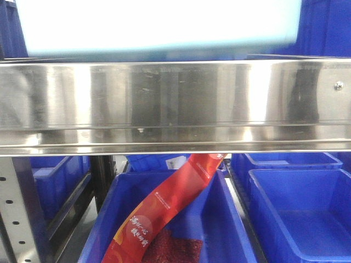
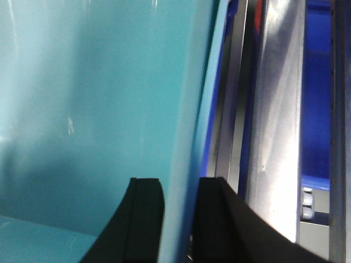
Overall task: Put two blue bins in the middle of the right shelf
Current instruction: 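Push the teal bin onto the upper shelf rollers with both grippers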
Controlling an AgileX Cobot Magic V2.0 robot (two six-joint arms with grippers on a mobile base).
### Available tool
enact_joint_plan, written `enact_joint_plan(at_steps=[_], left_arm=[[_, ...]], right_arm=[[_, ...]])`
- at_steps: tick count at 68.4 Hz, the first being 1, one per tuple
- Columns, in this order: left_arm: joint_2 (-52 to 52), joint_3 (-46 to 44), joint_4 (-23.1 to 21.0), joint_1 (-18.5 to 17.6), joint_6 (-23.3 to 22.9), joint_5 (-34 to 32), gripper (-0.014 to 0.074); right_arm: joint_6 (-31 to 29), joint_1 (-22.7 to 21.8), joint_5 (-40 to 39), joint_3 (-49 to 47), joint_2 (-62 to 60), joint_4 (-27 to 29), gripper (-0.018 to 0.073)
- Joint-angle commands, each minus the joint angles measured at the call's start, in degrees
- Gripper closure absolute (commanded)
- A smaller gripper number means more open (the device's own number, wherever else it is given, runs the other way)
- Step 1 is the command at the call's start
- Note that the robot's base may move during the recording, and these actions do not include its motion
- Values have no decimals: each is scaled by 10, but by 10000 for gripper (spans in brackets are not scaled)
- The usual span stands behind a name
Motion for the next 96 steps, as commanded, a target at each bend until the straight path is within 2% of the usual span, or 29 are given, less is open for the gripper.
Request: enact_joint_plan(at_steps=[1,10,15,19,26,35,39,43,58,67,72,74,80,88,91,96], left_arm=[[2,-8,-13,-3,10,-31,707],[14,-7,-6,-3,10,-33,674],[15,-7,-5,-3,10,-33,599],[15,-7,-5,-3,10,-33,510],[15,-7,-5,-3,10,-33,323],[15,-7,-5,-3,10,-31,95],[13,-7,-5,-3,10,-31,26],[6,-7,-5,-3,10,-31,-11],[-55,-9,-3,-3,10,-40,-3],[-103,-9,1,-3,10,-50,28],[-129,-9,18,-3,10,-58,99],[-138,-9,25,-3,10,-61,141],[-163,-9,46,-3,10,-62,337],[-189,-5,61,0,10,-62,606],[-198,2,68,0,10,-65,708],[-215,25,82,0,6,-81,707]], right_arm=[[-12,0,-41,-2,1,-16,715],[-12,0,-50,-2,7,-22,715],[-12,0,-50,-2,7,-27,699],[-12,0,-46,-2,7,-30,639],[-12,0,-42,-2,7,-31,440],[-12,0,-42,-2,6,-31,65],[-9,0,-42,-2,3,-34,-21],[-9,0,-42,-2,-3,-35,-9],[-9,0,-49,-9,-46,-41,-8],[-9,0,-56,-12,-82,-49,64],[-9,0,-58,-12,-103,-63,165],[-9,0,-58,-12,-112,-72,234],[-9,0,-57,-12,-134,-101,464],[8,0,-68,-3,-157,-121,719],[10,0,-75,6,-166,-129,722],[10,0,-92,31,-183,-138,721]])
